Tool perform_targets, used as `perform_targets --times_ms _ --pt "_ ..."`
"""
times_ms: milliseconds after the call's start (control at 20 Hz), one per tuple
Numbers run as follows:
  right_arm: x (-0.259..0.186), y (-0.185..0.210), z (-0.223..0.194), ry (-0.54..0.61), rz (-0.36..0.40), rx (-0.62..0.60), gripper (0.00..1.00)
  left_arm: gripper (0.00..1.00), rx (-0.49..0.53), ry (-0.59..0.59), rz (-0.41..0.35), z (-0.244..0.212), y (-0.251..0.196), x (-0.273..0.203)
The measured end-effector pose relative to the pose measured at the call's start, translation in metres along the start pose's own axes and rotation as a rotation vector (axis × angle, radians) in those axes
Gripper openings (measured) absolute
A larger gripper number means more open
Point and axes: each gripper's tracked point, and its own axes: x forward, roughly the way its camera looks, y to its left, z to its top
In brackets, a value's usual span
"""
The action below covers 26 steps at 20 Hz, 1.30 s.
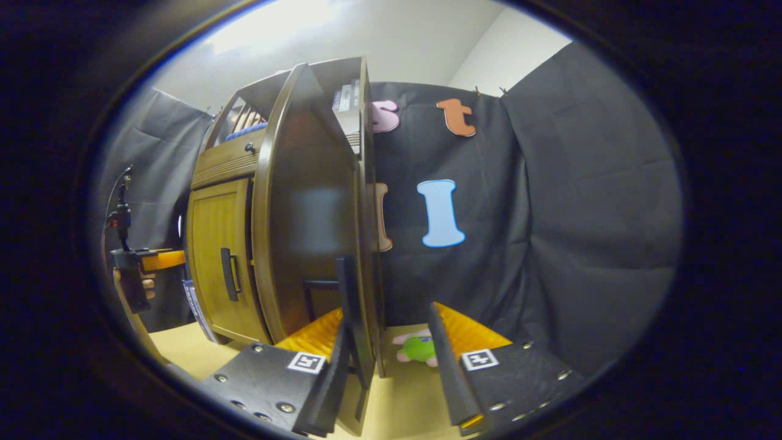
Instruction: Open the right door of the double-door shoe cabinet with the right hand, and open the left door with the left hand.
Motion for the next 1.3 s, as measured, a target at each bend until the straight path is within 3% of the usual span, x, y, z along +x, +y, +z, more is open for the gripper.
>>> perform_targets --times_ms 200,400,450,550,650,700,750,800,850,900,950,1000,1100,1200,1300 --pt "-0.002 0.000 0.000 -0.010 -0.005 -0.016 0.76 0.92 -0.004 0.028 -0.013 -0.016 -0.009 0.014" --pt "-0.013 -0.007 0.004 -0.018 -0.022 -0.039 0.86 0.95 -0.009 0.054 -0.018 -0.026 -0.010 0.020" --pt "-0.019 -0.013 0.006 -0.023 -0.033 -0.037 0.82 0.95 -0.011 0.055 -0.020 -0.027 -0.011 0.022" --pt "-0.031 -0.025 0.018 -0.052 -0.080 -0.015 0.91 0.95 -0.021 0.050 -0.019 -0.029 -0.011 0.023" --pt "-0.044 -0.032 0.028 -0.078 -0.111 0.008 0.83 0.92 -0.029 0.051 -0.033 -0.032 -0.014 0.027" --pt "-0.050 -0.028 0.036 -0.096 -0.110 0.016 0.89 0.95 -0.035 0.047 -0.040 -0.032 -0.017 0.030" --pt "-0.054 -0.022 0.042 -0.116 -0.109 0.017 0.85 0.92 -0.044 0.038 -0.043 -0.030 -0.020 0.034" --pt "-0.059 -0.016 0.048 -0.133 -0.105 0.013 0.93 0.95 -0.055 0.029 -0.044 -0.030 -0.021 0.037" --pt "-0.063 -0.009 0.053 -0.148 -0.101 0.007 0.93 0.92 -0.064 0.023 -0.048 -0.031 -0.023 0.040" --pt "-0.067 -0.001 0.058 -0.162 -0.095 0.001 0.86 0.95 -0.073 0.022 -0.051 -0.033 -0.025 0.043" --pt "-0.071 0.009 0.063 -0.176 -0.089 -0.005 0.93 0.95 -0.080 0.026 -0.056 -0.037 -0.027 0.048" --pt "-0.074 0.017 0.068 -0.186 -0.082 -0.005 0.93 0.91 -0.086 0.024 -0.064 -0.040 -0.030 0.051" --pt "-0.080 0.036 0.075 -0.207 -0.058 0.008 0.94 0.95 -0.086 -0.016 -0.091 -0.038 -0.036 0.062" --pt "-0.087 0.053 0.082 -0.224 -0.027 0.024 0.94 0.91 -0.068 -0.070 -0.116 -0.033 -0.041 0.072" --pt "-0.090 0.068 0.086 -0.232 -0.001 0.039 0.94 0.93 -0.051 -0.118 -0.121 -0.030 -0.043 0.082"
